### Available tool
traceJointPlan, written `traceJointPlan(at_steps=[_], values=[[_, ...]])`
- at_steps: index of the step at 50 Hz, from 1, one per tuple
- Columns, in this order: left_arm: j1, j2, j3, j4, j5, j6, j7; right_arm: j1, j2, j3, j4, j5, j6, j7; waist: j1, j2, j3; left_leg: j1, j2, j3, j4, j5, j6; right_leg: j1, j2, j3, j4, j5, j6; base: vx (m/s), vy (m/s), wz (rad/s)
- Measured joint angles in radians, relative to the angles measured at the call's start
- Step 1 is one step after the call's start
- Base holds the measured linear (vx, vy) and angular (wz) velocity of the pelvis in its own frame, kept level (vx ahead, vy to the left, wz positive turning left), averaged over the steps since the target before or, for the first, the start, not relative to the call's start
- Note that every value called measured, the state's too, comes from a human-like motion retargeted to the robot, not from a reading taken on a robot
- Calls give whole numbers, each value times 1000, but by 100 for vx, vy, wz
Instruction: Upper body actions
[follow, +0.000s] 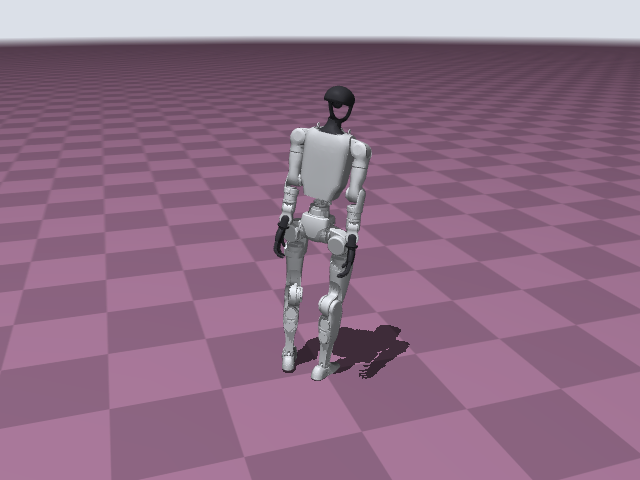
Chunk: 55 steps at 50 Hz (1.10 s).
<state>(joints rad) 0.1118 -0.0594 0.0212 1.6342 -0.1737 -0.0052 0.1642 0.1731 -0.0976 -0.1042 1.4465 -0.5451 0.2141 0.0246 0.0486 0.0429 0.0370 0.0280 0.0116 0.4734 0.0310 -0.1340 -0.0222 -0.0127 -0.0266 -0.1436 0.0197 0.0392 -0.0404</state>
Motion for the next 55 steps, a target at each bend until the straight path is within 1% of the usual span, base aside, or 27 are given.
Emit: traceJointPlan(at_steps=[2, 4, 7, 10, 14, 20, 23, 27, 30, 31, 35, 36, 40, 45, 50, 55], values=[[6, -12, 8, 6, -58, 15, -27, -8, -1, 2, -8, 16, -1, -1, -76, -1, 6, -1, -12, -71, 4, -5, 1, 11, -9, -72, -9, -1, -2, -3, 2, 145], [5, -18, 28, 1, -100, 22, -38, -16, -9, 28, -15, -18, 0, 11, -117, -1, 13, 1, -20, -107, -1, 0, 7, 19, -10, -108, -15, 2, -4, -2, 0, 94], [-2, 1, 14, -3, -95, 23, -73, -26, -25, 83, -29, -129, 0, 32, -136, 2, 20, 6, -28, -127, -12, 9, 19, 19, -4, -129, -17, 11, -8, 1, -2, 35], [-12, 33, -28, -15, -17, 38, -115, -36, -38, 126, -45, -242, 9, 30, -142, 0, 19, 6, -30, -142, -16, 15, 23, 16, -1, -146, -16, 15, -12, 2, -4, 24], [-20, 48, -41, -22, 38, 63, -121, -48, -39, 144, -50, -306, 11, 35, -120, -9, 5, 4, -31, -131, -18, 15, 22, 21, 10, -137, -20, 7, -22, 0, -1, -17], [-35, 26, -12, 1, 7, 70, -104, -60, -33, 132, -22, -296, 21, 20, -67, -14, -19, 3, -29, -92, -21, 10, 22, 23, 25, -99, -23, -3, -28, 1, -2, -30], [-46, 29, -25, 17, 21, 66, -79, -69, -34, 132, 5, -276, 26, 6, -45, -12, -36, -6, -21, -74, -20, 13, 21, 16, 24, -81, -20, -3, -23, 1, -2, -18], [-72, 52, -58, 35, 56, 71, -63, -96, -39, 120, 52, -245, 33, -11, -66, -2, -78, -15, -23, -101, -21, 7, 17, 8, 20, -106, -22, -9, -21, 1, -2, 24], [-115, 78, -59, 41, 63, 68, -43, -139, -52, 107, 99, -205, 16, -31, -61, 6, -106, -20, -23, -101, -20, 4, 18, 4, 23, -106, -22, -12, -22, 0, 0, 0], [-136, 91, -53, 43, 51, 56, -22, -160, -59, 100, 115, -192, 6, -34, -56, 8, -113, -19, -24, -100, -20, 3, 18, 5, 23, -105, -22, -13, -22, 0, 0, 0], [-262, 144, -12, 61, -30, 1, 75, -266, -86, 52, 161, -124, -17, -8, -35, 6, -146, -15, -29, -100, -18, 1, 19, 12, 22, -105, -22, -17, -24, 1, -7, 0], [-311, 160, 0, 64, -52, -1, 83, -310, -94, 30, 166, -96, -22, 12, -32, 5, -153, -15, -31, -102, -18, 1, 20, 14, 21, -108, -23, -18, -24, 4, -9, 10], [-509, 232, 41, 37, -97, -1, 67, -498, -115, -70, 133, 29, -49, 95, -25, 2, -187, -13, -38, -112, -16, 3, 24, 25, 19, -119, -24, -21, -27, 2, -9, 12], [-808, 337, 63, -32, -79, -11, 69, -794, -133, -119, 3, 212, -74, 233, -26, 5, -222, -13, -43, -115, -12, 4, 26, 31, 18, -122, -24, -22, -30, -1, -5, 3], [-1104, 393, 68, -99, -127, -66, 82, -1063, -153, -71, -172, 460, -82, 312, -30, 4, -264, -26, -44, -123, -4, 2, 26, 24, 15, -129, -24, -24, -30, 1, -1, 1], [-1344, 445, -7, -203, -292, -137, 69, -1307, -252, 73, -314, 763, -118, 266, -17, 0, -321, -72, -41, -132, 1, 0, 22, -17, 10, -137, -22, -27, -26, 1, 1, 2]])
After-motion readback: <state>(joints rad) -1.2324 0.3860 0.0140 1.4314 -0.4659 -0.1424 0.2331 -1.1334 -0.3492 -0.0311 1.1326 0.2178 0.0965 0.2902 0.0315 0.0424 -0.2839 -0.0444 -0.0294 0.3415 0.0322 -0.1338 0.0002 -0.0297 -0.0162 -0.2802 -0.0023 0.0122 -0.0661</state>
